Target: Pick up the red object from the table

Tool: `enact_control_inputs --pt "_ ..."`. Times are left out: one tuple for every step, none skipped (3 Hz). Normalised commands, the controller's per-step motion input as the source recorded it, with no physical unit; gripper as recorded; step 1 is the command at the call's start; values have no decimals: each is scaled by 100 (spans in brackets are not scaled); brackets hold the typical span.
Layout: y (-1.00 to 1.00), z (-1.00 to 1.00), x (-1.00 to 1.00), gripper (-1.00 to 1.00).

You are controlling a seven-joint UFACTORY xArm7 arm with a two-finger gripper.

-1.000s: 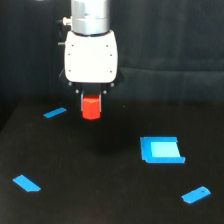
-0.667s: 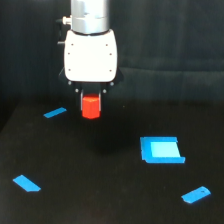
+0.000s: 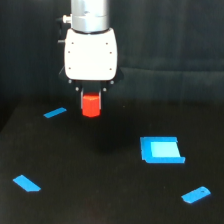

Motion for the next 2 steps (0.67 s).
enact_control_inputs --pt "4 13 -1 -100" --pt "-2 2 3 -100"
